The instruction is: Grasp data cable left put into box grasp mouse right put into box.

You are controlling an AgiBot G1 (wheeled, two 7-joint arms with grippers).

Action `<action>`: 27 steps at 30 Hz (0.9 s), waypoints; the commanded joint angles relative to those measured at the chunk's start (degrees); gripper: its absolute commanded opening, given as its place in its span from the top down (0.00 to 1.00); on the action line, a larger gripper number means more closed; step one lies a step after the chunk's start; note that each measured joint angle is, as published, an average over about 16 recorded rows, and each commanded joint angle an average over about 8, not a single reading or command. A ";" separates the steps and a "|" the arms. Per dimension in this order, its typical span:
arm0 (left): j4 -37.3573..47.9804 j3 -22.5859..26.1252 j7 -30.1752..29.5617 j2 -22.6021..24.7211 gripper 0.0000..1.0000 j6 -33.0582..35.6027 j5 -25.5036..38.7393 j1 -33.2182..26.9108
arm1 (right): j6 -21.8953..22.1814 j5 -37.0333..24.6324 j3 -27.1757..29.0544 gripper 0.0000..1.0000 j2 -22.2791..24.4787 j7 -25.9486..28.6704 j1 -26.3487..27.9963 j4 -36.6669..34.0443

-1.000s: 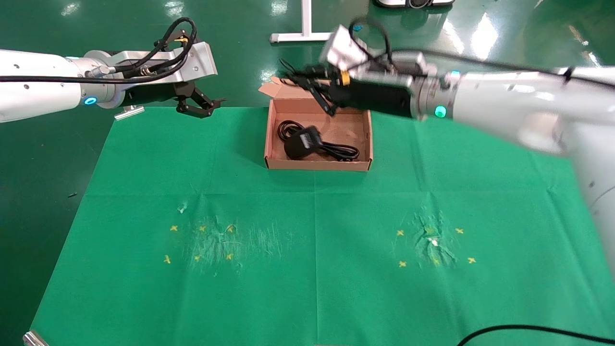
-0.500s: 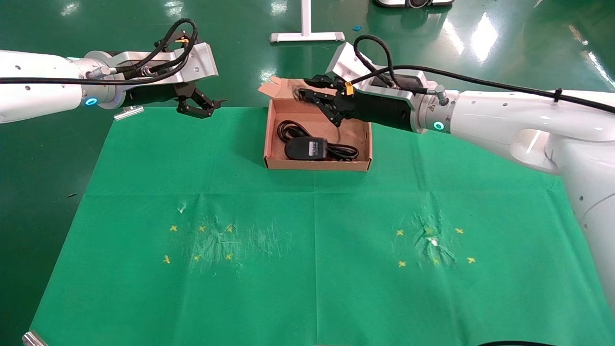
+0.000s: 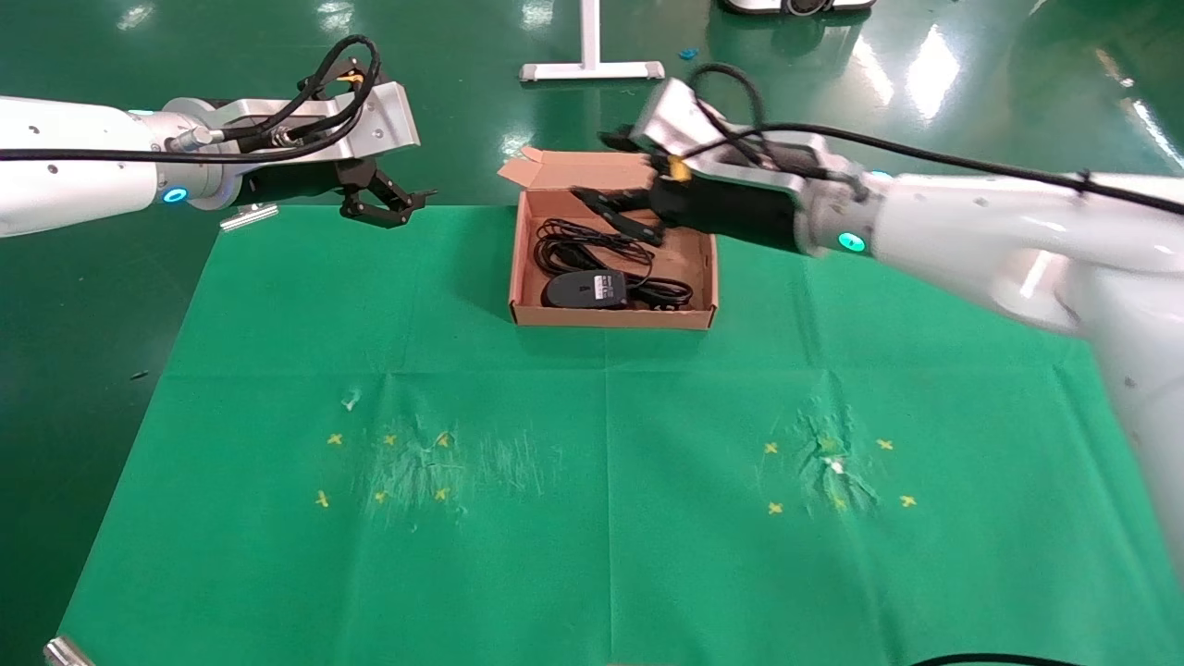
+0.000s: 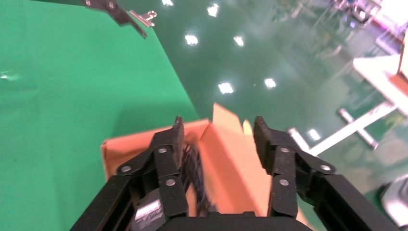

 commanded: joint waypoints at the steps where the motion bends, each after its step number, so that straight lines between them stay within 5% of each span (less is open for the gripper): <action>1: 0.00 0.00 0.01 0.00 0.00 0.00 0.00 0.00 | -0.54 0.71 0.15 0.00 0.70 0.64 -0.55 0.93; 20: -0.01 -0.03 0.01 -0.01 0.00 0.02 -0.01 0.02 | -10.07 12.73 2.58 0.00 13.06 11.24 -10.35 17.04; 27: -1.66 -3.55 -0.66 -1.23 0.00 3.20 -2.41 2.75 | -13.59 17.17 3.48 0.00 17.62 15.16 -13.97 22.99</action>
